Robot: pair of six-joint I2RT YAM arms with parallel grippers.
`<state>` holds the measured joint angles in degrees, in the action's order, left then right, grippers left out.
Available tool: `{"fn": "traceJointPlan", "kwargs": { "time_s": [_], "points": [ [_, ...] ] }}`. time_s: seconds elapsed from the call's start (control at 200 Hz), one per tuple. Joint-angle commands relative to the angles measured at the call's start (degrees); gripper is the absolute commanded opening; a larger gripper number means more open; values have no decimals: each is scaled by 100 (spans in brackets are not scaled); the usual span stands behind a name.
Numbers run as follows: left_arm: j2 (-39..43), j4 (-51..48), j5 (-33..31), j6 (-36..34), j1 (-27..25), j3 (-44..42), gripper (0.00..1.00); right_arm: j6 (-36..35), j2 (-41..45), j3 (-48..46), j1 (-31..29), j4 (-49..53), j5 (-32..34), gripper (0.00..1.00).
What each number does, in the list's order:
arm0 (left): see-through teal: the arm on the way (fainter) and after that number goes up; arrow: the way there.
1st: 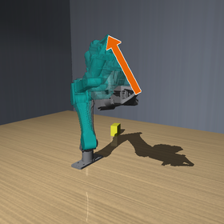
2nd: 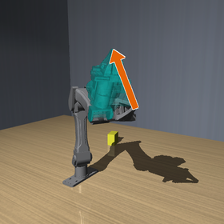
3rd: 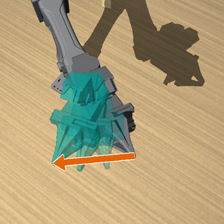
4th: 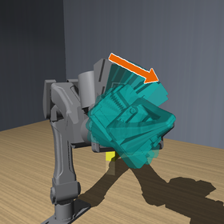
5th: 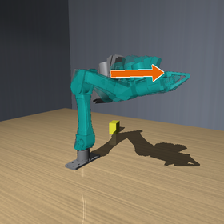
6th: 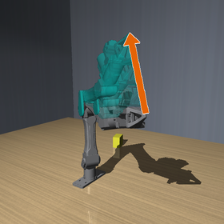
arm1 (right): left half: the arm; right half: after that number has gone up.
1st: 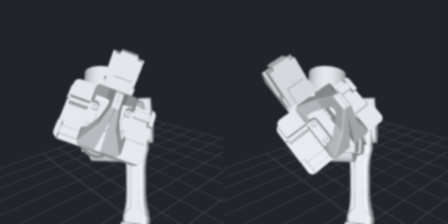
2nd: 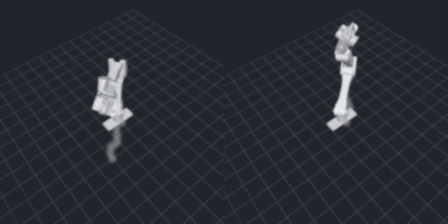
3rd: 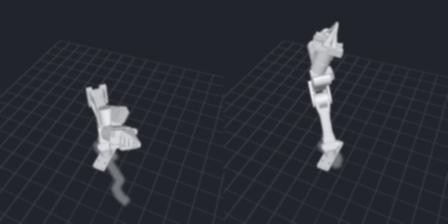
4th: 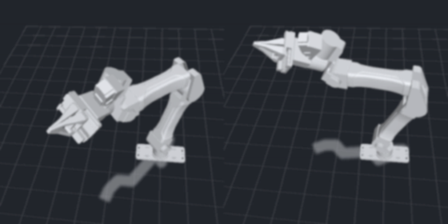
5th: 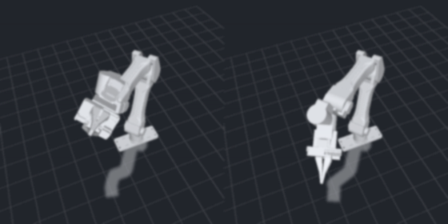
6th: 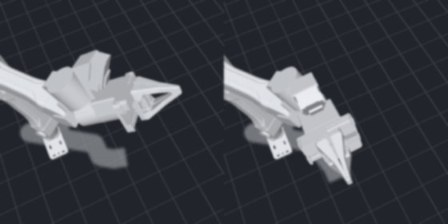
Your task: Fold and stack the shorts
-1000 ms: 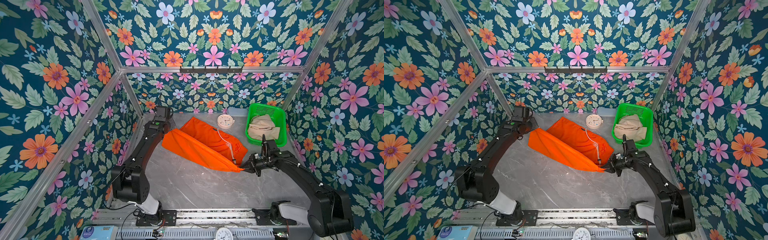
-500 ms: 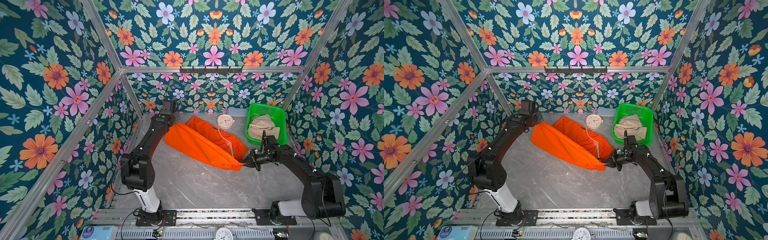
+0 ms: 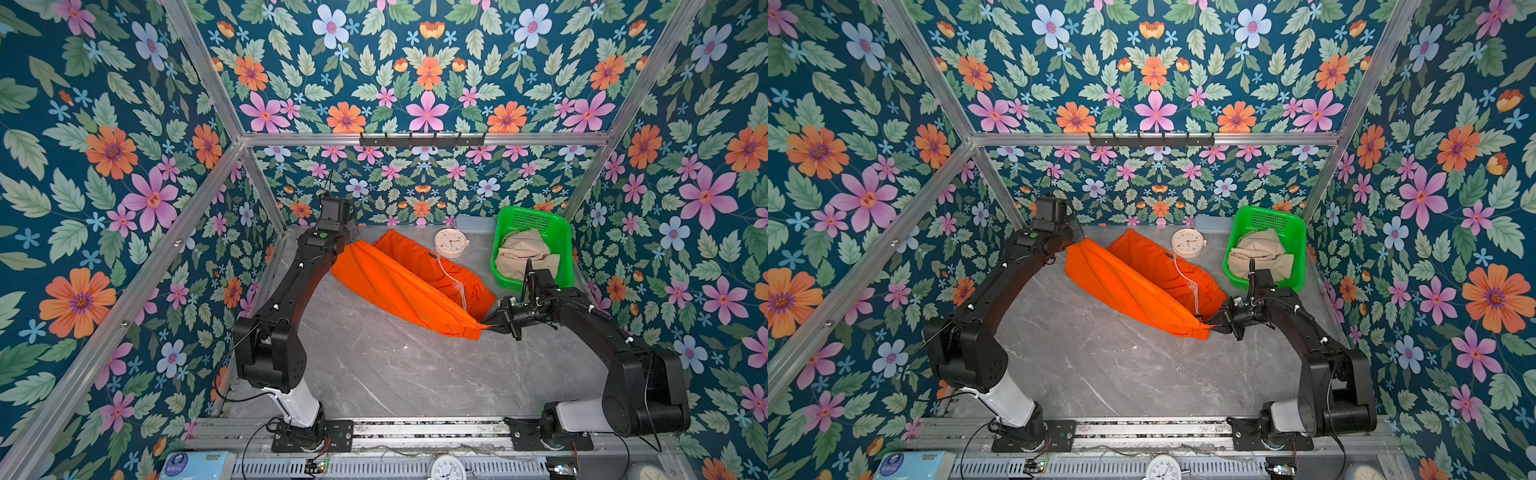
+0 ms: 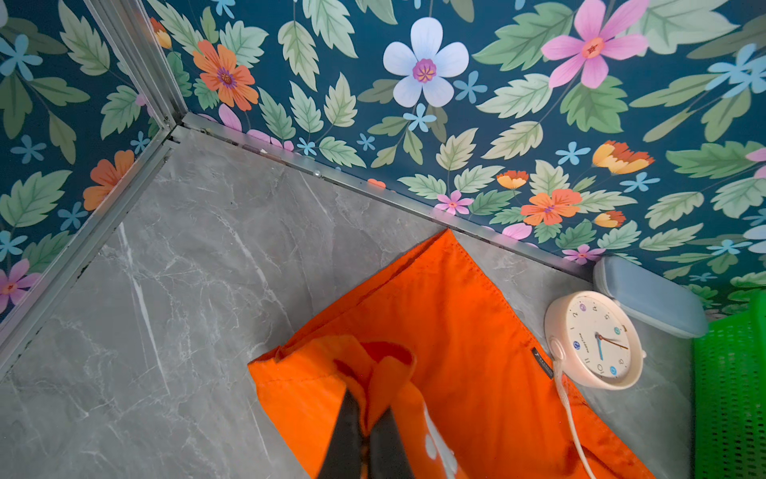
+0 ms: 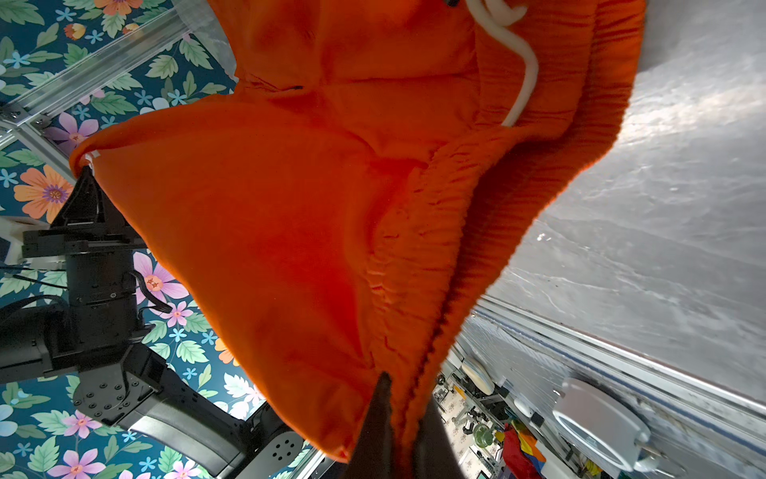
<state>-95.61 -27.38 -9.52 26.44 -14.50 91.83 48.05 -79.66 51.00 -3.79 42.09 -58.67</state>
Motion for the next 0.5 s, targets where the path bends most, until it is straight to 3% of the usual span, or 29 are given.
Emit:
{"fn": "traceJointPlan", "kwargs": {
  "time_s": [0.0, 0.495],
  "points": [
    [239, 594, -203, -104, -15, -109, 0, -30, 45, 24, -1, 230, 14, 1],
    [1111, 969, -293, -301, -74, -853, 0, 4, 184, 16, 1, 264, 19, 0]
  ]
}}
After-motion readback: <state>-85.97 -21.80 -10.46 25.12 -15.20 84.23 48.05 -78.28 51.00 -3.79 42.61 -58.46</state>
